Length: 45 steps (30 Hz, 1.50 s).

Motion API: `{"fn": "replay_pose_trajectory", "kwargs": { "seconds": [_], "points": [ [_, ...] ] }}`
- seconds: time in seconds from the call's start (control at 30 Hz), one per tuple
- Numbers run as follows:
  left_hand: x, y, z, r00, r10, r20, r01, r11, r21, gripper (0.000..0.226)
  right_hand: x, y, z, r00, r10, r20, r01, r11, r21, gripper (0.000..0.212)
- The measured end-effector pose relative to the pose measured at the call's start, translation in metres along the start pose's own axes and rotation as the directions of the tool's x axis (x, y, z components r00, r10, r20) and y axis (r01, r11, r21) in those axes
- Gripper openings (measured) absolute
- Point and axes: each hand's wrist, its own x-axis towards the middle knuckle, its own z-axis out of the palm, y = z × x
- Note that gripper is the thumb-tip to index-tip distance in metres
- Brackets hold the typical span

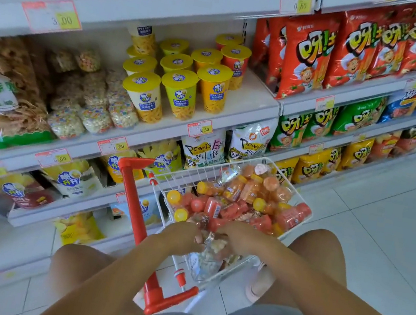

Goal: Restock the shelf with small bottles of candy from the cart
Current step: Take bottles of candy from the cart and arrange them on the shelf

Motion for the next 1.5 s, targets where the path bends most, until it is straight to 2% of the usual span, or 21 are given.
{"fn": "replay_pose_trajectory", "kwargs": {
  "seconds": [0.17, 0.23, 0.3, 0.37, 0.47, 0.53, 0.6, 0.63, 0.73, 0.83, 0.9, 0.97, 1.03, 1.1, 1.23, 1.3, 1.37, 1.43, 1.5],
  "points": [
    [0.002, 0.003, 0.008, 0.994, -0.013, 0.109, -0.001, 0.992, 0.123, 0.072, -0.003, 0.006, -0.003, 1.000, 0.005, -0.027, -0.006, 0.999, -0.052, 0.061],
    [0.004, 0.006, 0.011, 0.995, -0.030, 0.096, 0.014, 0.985, 0.171, 0.068, -0.002, 0.010, -0.002, 0.999, -0.003, -0.036, 0.002, 0.999, -0.040, 0.068],
    [0.004, 0.010, 0.011, 0.996, -0.040, 0.082, 0.028, 0.989, 0.145, 0.062, -0.003, 0.013, -0.003, 0.997, 0.030, -0.077, -0.027, 0.999, 0.044, 0.079],
    [0.004, 0.013, 0.007, 0.996, -0.047, 0.069, 0.043, 0.997, 0.062, 0.063, -0.009, 0.013, -0.013, 0.981, 0.081, -0.178, -0.058, 0.989, 0.134, 0.082],
    [0.001, 0.009, -0.007, 0.998, -0.061, -0.032, 0.049, 0.956, -0.289, 0.078, -0.015, 0.010, -0.041, 0.934, 0.156, -0.321, -0.033, 0.933, 0.359, 0.080],
    [-0.006, 0.007, -0.026, 0.983, -0.110, -0.150, 0.022, 0.870, -0.493, 0.084, -0.024, -0.002, -0.068, 0.909, 0.160, -0.385, 0.064, 0.860, 0.507, 0.059],
    [-0.014, 0.006, -0.052, 0.942, -0.199, -0.271, -0.018, 0.774, -0.632, 0.071, -0.032, -0.022, -0.097, 0.883, 0.127, -0.452, 0.186, 0.789, 0.586, 0.024],
    [-0.020, 0.005, -0.067, 0.912, -0.248, -0.326, -0.055, 0.714, -0.698, 0.064, -0.037, -0.034, -0.112, 0.864, 0.112, -0.490, 0.250, 0.750, 0.613, 0.018],
    [-0.042, 0.002, -0.116, 0.827, -0.338, -0.449, -0.284, 0.438, -0.853, 0.048, -0.045, -0.072, -0.153, 0.820, 0.058, -0.570, 0.399, 0.656, 0.641, 0.025],
    [-0.078, 0.001, -0.163, 0.754, -0.409, -0.515, -0.498, 0.157, -0.853, 0.024, -0.055, -0.116, -0.185, 0.782, -0.034, -0.623, 0.499, 0.632, 0.592, 0.028],
    [-0.105, -0.004, -0.190, 0.736, -0.445, -0.509, -0.577, -0.021, -0.816, 0.025, -0.058, -0.143, -0.203, 0.742, -0.101, -0.663, 0.579, 0.595, 0.557, 0.017],
    [-0.134, -0.013, -0.210, 0.724, -0.459, -0.514, -0.622, -0.113, -0.775, 0.031, -0.058, -0.172, -0.220, 0.720, -0.180, -0.670, 0.634, 0.563, 0.529, 0.012],
    [-0.161, -0.024, -0.227, 0.683, -0.417, -0.599, -0.683, -0.074, -0.727, 0.036, -0.056, -0.203, -0.235, 0.697, -0.261, -0.668, 0.676, 0.550, 0.491, 0.013],
    [-0.188, -0.032, -0.242, 0.632, -0.352, -0.690, -0.732, 0.023, -0.681, 0.042, -0.053, -0.236, -0.248, 0.670, -0.323, -0.668, 0.716, 0.520, 0.466, 0.013],
    [-0.231, -0.058, -0.268, 0.475, -0.455, -0.753, -0.748, 0.242, -0.618, 0.038, -0.039, -0.301, -0.268, 0.579, -0.415, -0.702, 0.786, 0.512, 0.346, 0.015],
    [-0.249, -0.076, -0.278, 0.364, -0.530, -0.766, -0.676, 0.416, -0.608, 0.027, -0.024, -0.329, -0.276, 0.524, -0.468, -0.712, 0.804, 0.547, 0.232, 0.019],
    [-0.265, -0.100, -0.285, 0.207, -0.635, -0.744, -0.556, 0.549, -0.624, 0.025, -0.009, -0.356, -0.279, 0.498, -0.517, -0.696, 0.788, 0.605, 0.115, 0.030],
    [-0.280, -0.129, -0.291, 0.086, -0.687, -0.721, -0.484, 0.604, -0.633, 0.035, 0.009, -0.385, -0.280, 0.485, -0.552, -0.679, 0.765, 0.644, 0.023, 0.046],
    [-0.294, -0.157, -0.296, 0.024, -0.708, -0.706, -0.432, 0.630, -0.646, 0.045, 0.033, -0.413, -0.282, 0.474, -0.570, -0.671, 0.745, 0.666, -0.039, 0.052]
  ]
}}
